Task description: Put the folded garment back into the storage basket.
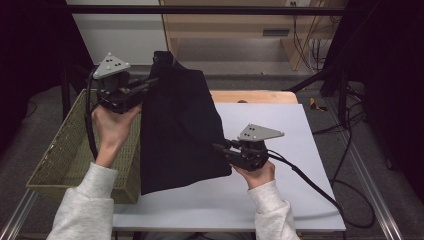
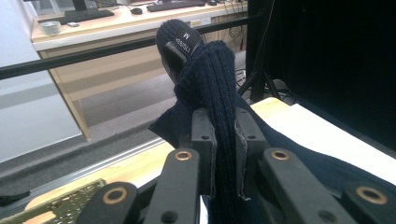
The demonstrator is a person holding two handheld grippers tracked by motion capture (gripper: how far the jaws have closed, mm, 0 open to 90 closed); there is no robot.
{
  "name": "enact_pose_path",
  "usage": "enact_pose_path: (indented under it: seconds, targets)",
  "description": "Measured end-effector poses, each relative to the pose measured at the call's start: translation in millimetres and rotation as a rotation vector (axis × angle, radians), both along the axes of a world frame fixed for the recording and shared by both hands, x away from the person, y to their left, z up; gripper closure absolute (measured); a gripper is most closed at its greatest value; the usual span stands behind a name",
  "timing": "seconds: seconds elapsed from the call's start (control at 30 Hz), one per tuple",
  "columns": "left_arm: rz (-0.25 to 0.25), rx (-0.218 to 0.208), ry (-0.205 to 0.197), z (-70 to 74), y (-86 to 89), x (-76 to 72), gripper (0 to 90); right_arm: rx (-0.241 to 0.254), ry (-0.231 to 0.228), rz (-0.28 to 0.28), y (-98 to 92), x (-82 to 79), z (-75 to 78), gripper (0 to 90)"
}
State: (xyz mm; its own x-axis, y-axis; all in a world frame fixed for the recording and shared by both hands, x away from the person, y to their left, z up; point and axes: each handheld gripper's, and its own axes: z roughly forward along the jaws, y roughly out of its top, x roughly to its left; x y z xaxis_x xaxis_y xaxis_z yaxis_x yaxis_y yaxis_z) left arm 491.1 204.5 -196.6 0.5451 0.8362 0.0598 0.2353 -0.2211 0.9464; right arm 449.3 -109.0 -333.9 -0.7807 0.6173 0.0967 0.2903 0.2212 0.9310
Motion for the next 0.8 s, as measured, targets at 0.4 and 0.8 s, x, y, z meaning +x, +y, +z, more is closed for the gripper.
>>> enact_pose_path:
  seconds: [0.4, 0.8]
  targets:
    - [0.024, -0.006, 0.004, 9.0, 23.3, 0.9, 81.4, 0.008, -0.015, 0.023, 20.1, 3.8, 9.1, 74.3]
    - [0.063, 0.000, 0.013, 18.2, 47.9, 2.0, 81.4, 0.004, -0.027, 0.046, 39.8, 8.9, 21.0, 74.3]
